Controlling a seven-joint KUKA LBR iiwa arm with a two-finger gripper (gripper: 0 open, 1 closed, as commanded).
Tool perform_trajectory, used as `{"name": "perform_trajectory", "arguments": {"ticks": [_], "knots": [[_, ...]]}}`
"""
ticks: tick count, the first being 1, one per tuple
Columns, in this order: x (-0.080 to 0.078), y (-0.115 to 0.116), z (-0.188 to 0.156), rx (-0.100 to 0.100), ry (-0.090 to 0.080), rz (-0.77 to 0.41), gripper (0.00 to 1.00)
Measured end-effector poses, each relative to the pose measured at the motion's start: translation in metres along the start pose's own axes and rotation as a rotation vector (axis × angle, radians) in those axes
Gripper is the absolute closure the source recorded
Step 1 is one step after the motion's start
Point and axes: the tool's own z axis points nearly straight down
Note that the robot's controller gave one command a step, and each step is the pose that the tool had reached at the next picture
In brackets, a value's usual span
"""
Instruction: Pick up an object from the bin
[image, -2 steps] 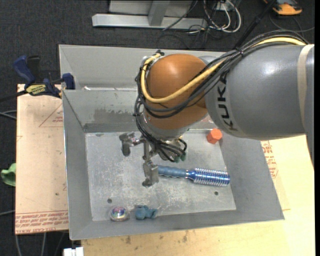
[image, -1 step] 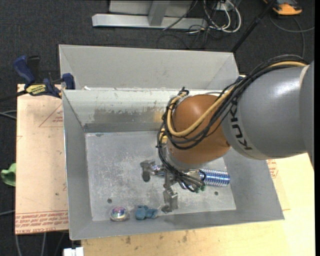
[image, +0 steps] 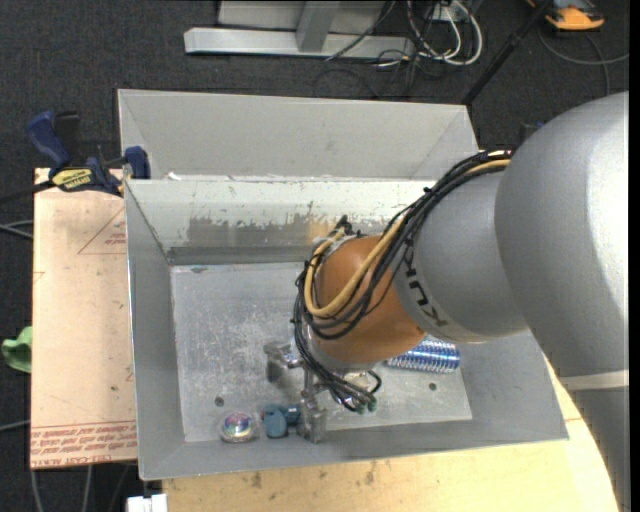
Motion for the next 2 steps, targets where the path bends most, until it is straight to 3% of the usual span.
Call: {"name": "perform_trajectory", "arguments": {"ticks": [1,2], "knots": [[0.004,0.001,-0.001,-0.002,0.015,0.000,1.00],[-0.019,-0.019,-0.163,0.000,0.005,0.069,1.00]]}}
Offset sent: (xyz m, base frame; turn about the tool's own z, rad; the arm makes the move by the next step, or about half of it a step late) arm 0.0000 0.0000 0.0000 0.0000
